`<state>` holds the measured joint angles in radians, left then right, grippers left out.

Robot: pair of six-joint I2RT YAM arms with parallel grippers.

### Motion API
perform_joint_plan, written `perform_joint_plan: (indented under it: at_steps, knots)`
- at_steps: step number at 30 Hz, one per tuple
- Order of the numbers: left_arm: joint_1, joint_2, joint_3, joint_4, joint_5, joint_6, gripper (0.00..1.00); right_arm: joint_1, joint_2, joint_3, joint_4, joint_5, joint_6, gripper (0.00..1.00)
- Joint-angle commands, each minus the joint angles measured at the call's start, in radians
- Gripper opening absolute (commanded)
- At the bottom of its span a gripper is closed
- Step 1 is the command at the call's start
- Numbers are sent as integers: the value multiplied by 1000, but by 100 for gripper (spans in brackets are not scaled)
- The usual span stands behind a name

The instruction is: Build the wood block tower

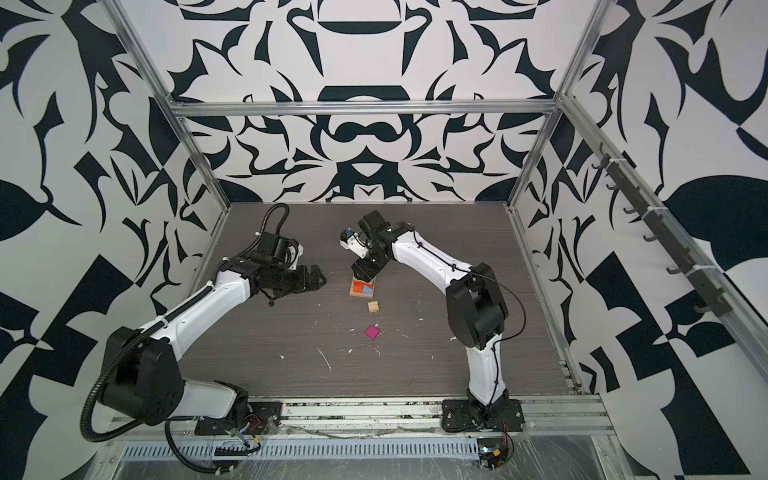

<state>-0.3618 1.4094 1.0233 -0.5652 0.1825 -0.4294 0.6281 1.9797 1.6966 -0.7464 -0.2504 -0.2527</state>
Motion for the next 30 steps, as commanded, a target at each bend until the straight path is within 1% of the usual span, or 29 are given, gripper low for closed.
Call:
perform_joint_plan:
  at_steps: [1, 14, 23, 30]
  knots:
    - [5, -1, 20, -15, 2, 4, 100, -1, 3, 57, -33, 3, -28, 60]
    - [5, -4, 21, -17, -3, 9, 100, 30, 44, 87, -56, 54, -57, 65]
    - [4, -9, 20, -17, -5, 10, 99, 39, 63, 104, -74, 87, -70, 65]
    - [6, -13, 21, -20, -7, 9, 100, 42, 73, 106, -77, 112, -70, 61]
